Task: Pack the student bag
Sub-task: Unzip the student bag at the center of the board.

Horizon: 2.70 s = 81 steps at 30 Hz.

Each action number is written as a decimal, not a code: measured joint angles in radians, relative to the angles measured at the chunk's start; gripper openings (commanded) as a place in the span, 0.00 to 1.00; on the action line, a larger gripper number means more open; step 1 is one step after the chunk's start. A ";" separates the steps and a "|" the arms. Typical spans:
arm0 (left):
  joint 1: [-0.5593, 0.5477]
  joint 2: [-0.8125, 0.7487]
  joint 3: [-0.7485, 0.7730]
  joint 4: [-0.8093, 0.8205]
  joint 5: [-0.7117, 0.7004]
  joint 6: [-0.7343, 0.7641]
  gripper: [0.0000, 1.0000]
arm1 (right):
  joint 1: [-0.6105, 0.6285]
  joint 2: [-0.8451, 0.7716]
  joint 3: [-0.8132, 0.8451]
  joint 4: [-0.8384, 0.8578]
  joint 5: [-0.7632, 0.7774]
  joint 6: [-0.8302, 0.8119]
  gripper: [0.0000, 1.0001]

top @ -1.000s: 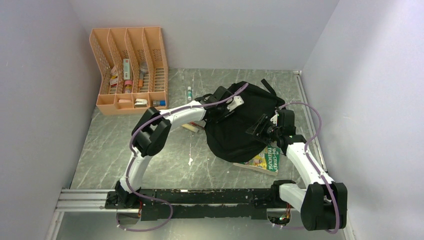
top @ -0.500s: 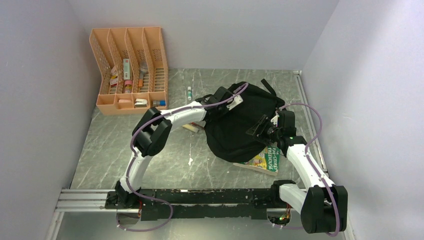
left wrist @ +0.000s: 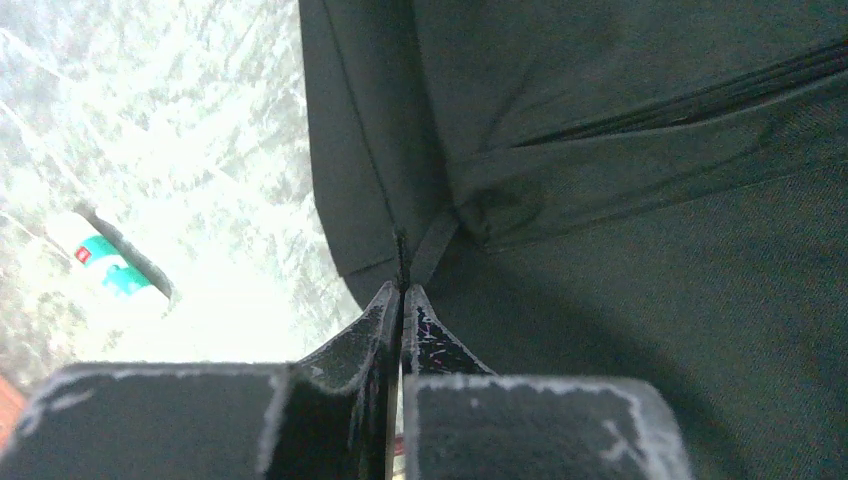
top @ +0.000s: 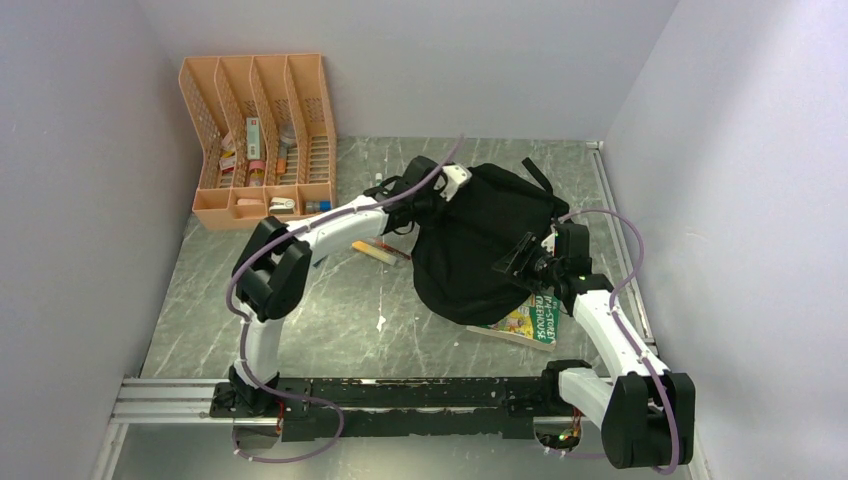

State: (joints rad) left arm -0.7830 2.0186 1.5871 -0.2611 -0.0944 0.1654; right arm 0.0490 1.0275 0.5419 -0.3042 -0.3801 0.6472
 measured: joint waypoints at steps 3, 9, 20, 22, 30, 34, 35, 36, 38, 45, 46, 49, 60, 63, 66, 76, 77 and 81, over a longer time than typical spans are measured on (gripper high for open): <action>0.043 -0.014 -0.034 0.023 0.068 -0.045 0.05 | 0.000 -0.006 0.000 0.000 0.003 0.000 0.54; 0.094 -0.023 -0.082 0.039 0.166 -0.104 0.05 | 0.000 -0.010 0.000 0.007 -0.006 0.008 0.56; 0.093 -0.119 -0.213 0.087 0.264 -0.175 0.05 | 0.002 0.035 0.006 0.106 -0.088 0.069 0.57; 0.093 -0.140 -0.237 0.087 0.266 -0.186 0.05 | 0.003 0.049 0.014 0.119 -0.095 0.076 0.57; 0.093 -0.216 -0.294 0.086 0.264 -0.217 0.05 | 0.030 0.098 0.036 0.174 -0.110 0.105 0.57; 0.093 -0.258 -0.332 0.087 0.265 -0.235 0.05 | 0.052 0.122 0.053 0.190 -0.109 0.116 0.57; 0.092 -0.270 -0.346 0.087 0.265 -0.239 0.05 | 0.060 0.127 0.058 0.193 -0.109 0.117 0.57; 0.092 -0.283 -0.360 0.087 0.265 -0.245 0.05 | 0.066 0.132 0.062 0.195 -0.109 0.118 0.57; 0.089 -0.306 -0.383 0.085 0.266 -0.252 0.05 | 0.088 0.143 0.074 0.203 -0.105 0.119 0.57; 0.060 -0.410 -0.468 0.085 0.264 -0.287 0.05 | 0.176 0.189 0.105 0.240 -0.080 0.119 0.58; 0.053 -0.426 -0.483 0.085 0.263 -0.293 0.05 | 0.183 0.194 0.106 0.245 -0.079 0.118 0.58; 0.031 -0.458 -0.517 0.087 0.262 -0.312 0.05 | 0.201 0.212 0.109 0.261 -0.076 0.119 0.59; 0.013 -0.487 -0.588 0.148 0.245 -0.414 0.05 | 0.254 0.167 0.089 0.393 -0.100 0.094 0.64; 0.013 -0.488 -0.587 0.169 0.232 -0.426 0.05 | 0.256 0.145 0.063 0.438 -0.102 0.116 0.64; 0.013 -0.488 -0.586 0.175 0.229 -0.431 0.05 | 0.264 0.141 0.047 0.467 -0.091 0.163 0.64; 0.013 -0.479 -0.586 0.194 0.229 -0.433 0.05 | 0.412 0.114 0.002 0.583 0.115 0.430 0.61; 0.013 -0.477 -0.586 0.196 0.229 -0.433 0.05 | 0.429 0.114 0.002 0.592 0.140 0.454 0.61; 0.013 -0.473 -0.586 0.199 0.229 -0.436 0.05 | 0.469 0.122 0.002 0.621 0.212 0.535 0.60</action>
State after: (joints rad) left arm -0.7696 1.5459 1.0016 -0.0624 0.1349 -0.2703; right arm 0.5179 1.1500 0.5438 0.3172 -0.1677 1.1820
